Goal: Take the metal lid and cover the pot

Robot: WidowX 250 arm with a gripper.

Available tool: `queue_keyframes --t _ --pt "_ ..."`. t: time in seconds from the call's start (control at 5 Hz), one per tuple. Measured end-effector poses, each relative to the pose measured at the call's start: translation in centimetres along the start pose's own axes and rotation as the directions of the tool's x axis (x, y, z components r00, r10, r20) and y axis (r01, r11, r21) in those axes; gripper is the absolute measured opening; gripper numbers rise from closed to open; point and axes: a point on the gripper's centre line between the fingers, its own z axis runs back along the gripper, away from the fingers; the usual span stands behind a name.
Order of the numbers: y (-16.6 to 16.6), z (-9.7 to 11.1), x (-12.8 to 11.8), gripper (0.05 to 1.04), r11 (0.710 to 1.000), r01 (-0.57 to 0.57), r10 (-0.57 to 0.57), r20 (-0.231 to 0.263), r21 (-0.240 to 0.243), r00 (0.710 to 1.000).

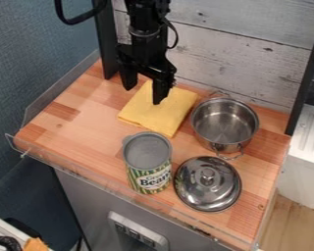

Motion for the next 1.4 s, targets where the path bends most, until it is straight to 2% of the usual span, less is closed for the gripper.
queue_keyframes --t 0.2,0.4,0.6,0.8,1.0,1.2,1.4 --pt "-0.4 -1.1 -0.3 0.999 1.000 0.000 0.000 -0.033 -0.010 0.999" --pt "-5.3 -0.7 1.8 0.999 0.996 0.090 -0.090 -0.015 -0.011 0.996" --pt "-9.8 -0.2 2.3 0.999 0.984 0.178 -0.178 -0.002 -0.002 0.984" --pt "-12.8 0.3 0.7 0.999 0.971 0.240 -0.240 0.005 0.020 0.971" --pt "-13.9 1.0 -1.9 0.999 0.965 0.263 -0.263 0.006 0.020 0.965" --pt "-14.3 -0.1 -3.9 0.999 0.968 0.253 -0.253 -0.020 -0.003 0.967" --pt "-15.2 -0.6 -4.1 0.999 0.967 0.252 -0.252 -0.001 -0.025 0.968"
